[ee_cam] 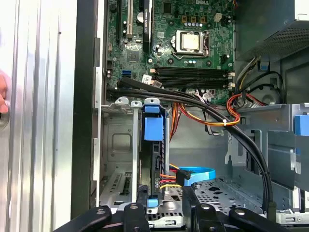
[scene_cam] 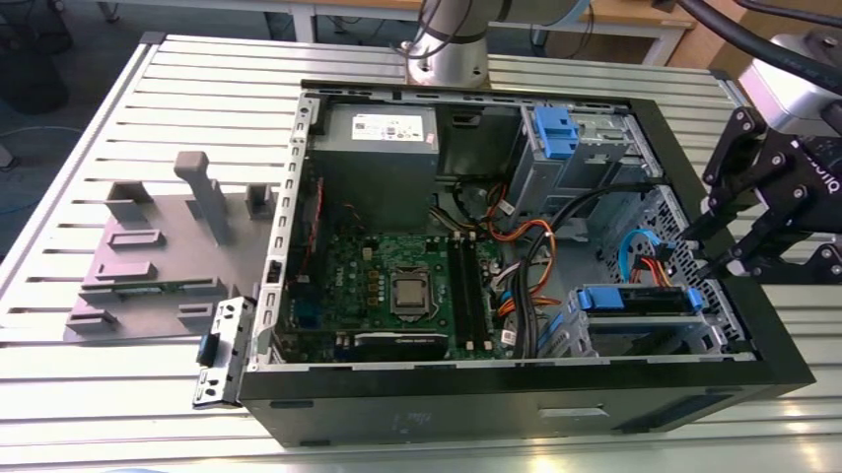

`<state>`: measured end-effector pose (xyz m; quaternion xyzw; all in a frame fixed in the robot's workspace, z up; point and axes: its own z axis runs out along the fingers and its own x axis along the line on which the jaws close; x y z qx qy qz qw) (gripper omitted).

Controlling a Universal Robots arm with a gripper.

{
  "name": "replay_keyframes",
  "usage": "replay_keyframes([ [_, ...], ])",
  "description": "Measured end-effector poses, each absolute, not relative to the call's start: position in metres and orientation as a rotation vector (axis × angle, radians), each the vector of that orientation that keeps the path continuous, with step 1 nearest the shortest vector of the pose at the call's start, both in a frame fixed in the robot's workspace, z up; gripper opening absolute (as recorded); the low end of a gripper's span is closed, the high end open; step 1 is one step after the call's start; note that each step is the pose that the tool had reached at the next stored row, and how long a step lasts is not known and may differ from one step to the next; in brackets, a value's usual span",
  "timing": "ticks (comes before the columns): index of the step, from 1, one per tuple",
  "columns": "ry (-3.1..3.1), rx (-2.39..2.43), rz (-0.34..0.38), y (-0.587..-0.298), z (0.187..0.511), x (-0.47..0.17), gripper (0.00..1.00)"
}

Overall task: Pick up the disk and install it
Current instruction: 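Insert the first disk wire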

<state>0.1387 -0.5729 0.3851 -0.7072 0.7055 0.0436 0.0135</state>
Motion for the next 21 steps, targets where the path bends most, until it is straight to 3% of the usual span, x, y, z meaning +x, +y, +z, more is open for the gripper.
replay_keyframes([
  [21, 2.198, -2.203, 0.136, -0.5708, 0.3772, 0.1375, 0.42],
])
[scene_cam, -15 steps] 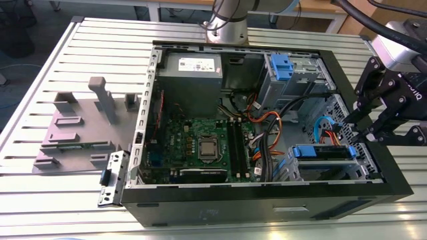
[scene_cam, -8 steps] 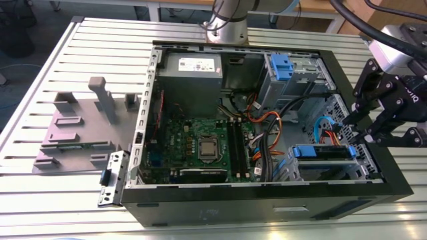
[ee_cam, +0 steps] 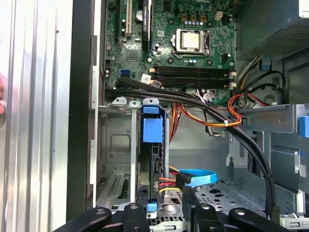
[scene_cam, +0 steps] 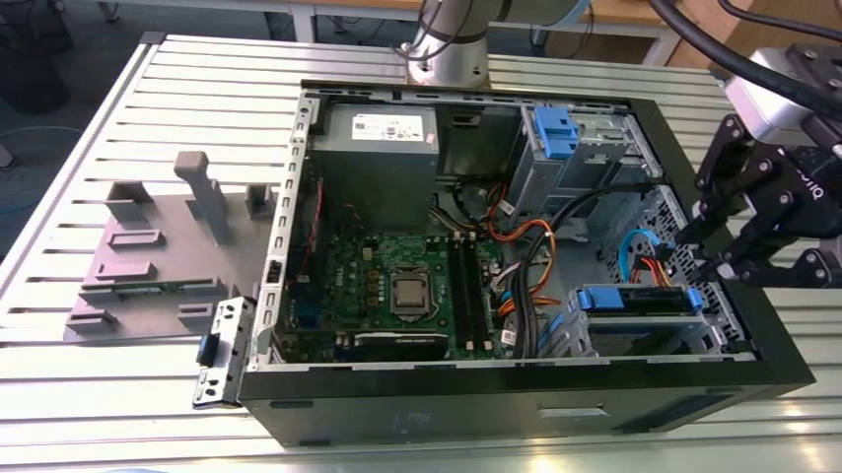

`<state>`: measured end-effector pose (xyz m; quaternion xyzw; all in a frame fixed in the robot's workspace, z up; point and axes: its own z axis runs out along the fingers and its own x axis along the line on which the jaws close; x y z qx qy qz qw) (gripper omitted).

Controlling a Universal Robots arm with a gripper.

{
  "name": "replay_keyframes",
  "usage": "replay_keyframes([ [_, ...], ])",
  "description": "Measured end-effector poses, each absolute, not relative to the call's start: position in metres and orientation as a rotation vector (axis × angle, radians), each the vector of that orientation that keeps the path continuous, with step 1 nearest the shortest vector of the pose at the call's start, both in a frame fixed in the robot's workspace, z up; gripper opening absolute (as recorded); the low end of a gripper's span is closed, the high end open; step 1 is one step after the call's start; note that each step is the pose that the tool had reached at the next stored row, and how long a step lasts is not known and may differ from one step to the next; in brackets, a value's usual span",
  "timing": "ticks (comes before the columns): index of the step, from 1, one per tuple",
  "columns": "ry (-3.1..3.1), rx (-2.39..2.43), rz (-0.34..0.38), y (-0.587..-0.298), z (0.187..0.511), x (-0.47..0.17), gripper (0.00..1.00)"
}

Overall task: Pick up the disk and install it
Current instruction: 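Insert the first disk wire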

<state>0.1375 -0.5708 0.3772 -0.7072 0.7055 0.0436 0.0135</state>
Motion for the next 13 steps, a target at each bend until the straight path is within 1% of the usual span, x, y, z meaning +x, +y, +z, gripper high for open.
replay_keyframes([
  [13, 2.197, -2.204, 0.136, -0.557, 0.374, 0.132, 0.42],
])
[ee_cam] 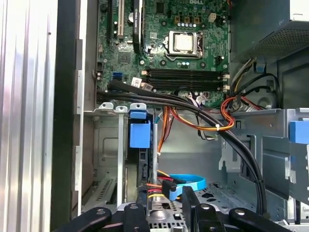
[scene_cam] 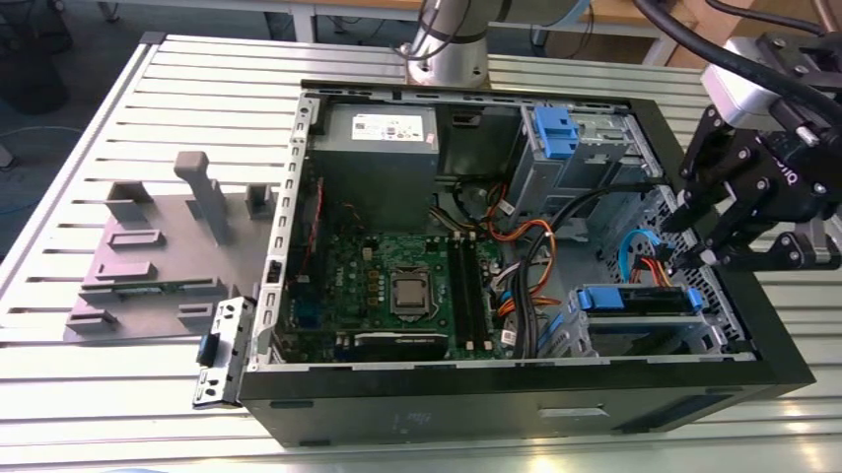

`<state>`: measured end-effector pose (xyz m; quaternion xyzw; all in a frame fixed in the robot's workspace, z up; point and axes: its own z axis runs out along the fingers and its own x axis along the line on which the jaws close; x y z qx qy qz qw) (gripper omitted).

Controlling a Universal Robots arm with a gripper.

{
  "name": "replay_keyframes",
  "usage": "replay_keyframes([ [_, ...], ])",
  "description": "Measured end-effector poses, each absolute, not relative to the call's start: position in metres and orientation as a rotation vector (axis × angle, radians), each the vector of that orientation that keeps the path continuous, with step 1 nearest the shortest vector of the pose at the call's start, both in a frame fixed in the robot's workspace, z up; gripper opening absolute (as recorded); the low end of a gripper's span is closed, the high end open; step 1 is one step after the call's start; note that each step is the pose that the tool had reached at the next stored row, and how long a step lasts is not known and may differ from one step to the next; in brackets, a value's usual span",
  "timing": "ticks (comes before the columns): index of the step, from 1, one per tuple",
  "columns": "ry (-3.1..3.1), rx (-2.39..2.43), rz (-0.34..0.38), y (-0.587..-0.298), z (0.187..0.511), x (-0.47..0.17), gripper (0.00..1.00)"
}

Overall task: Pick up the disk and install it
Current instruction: 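Insert the first disk wire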

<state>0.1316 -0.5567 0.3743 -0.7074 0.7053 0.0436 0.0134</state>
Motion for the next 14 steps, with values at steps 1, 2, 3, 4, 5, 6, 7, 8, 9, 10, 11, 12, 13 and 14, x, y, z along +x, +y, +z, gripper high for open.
replay_keyframes([
  [1, 2.197, -2.204, 0.136, -0.556, 0.373, 0.131, 0.42],
  [2, 2.197, -2.204, 0.136, -0.555, 0.372, 0.131, 0.42],
  [3, 2.196, -2.206, 0.135, -0.554, 0.371, 0.131, 0.42],
  [4, 2.195, -2.207, 0.135, -0.553, 0.37, 0.131, 0.42],
  [5, 2.194, -2.208, 0.135, -0.553, 0.369, 0.131, 0.42],
  [6, 2.193, -2.209, 0.134, -0.552, 0.368, 0.13, 0.42],
  [7, 2.192, -2.21, 0.134, -0.552, 0.367, 0.13, 0.42],
  [8, 2.191, -2.212, 0.134, -0.552, 0.366, 0.13, 0.42],
  [9, 2.19, -2.213, 0.134, -0.552, 0.365, 0.13, 0.42],
  [10, 2.189, -2.214, 0.134, -0.552, 0.364, 0.13, 0.42],
  [11, 2.189, -2.215, 0.134, -0.552, 0.363, 0.13, 0.42],
  [12, 2.188, -2.216, 0.133, -0.552, 0.362, 0.13, 0.42],
  [13, 2.187, -2.218, 0.132, -0.552, 0.362, 0.13, 0.42],
  [14, 2.186, -2.219, 0.132, -0.552, 0.361, 0.13, 0.42],
])
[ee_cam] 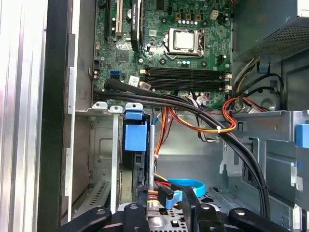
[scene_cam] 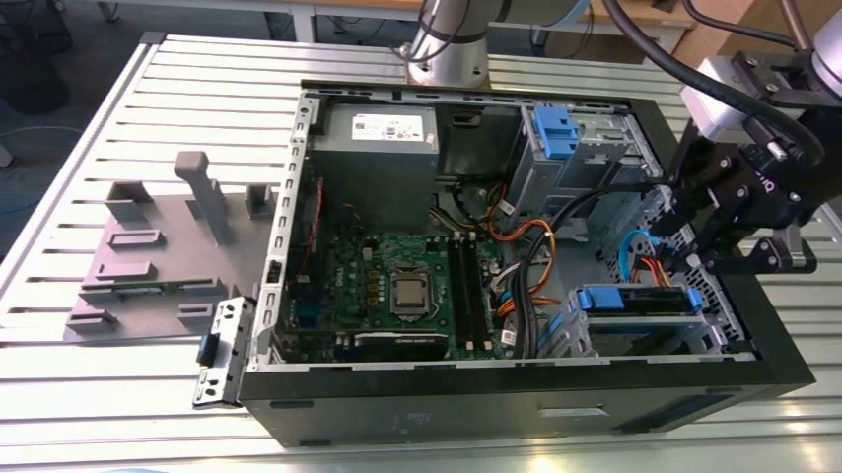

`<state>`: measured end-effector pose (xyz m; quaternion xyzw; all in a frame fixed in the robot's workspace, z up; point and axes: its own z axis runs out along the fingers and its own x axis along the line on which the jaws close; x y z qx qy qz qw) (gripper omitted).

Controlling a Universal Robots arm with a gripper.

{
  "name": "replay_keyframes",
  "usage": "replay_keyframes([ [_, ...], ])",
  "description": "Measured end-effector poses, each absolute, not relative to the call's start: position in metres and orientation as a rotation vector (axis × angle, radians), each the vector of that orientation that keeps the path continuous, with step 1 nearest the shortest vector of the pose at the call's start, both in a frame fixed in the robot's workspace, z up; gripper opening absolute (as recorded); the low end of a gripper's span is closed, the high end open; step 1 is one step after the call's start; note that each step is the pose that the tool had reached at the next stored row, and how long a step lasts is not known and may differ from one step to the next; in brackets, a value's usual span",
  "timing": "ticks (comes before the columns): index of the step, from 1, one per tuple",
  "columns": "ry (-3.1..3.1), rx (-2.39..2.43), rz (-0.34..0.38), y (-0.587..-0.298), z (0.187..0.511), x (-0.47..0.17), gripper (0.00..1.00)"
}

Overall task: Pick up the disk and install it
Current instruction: 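Insert the first disk wire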

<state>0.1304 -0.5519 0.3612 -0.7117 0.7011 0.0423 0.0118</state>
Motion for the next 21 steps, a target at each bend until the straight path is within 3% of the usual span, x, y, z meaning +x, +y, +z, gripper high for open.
replay_keyframes([
  [19, 2.183, -2.225, 0.13, -0.5519, 0.3566, 0.1304, 0.42],
  [21, 2.183, -2.225, 0.13, -0.5519, 0.3566, 0.1304, 0.34],
])
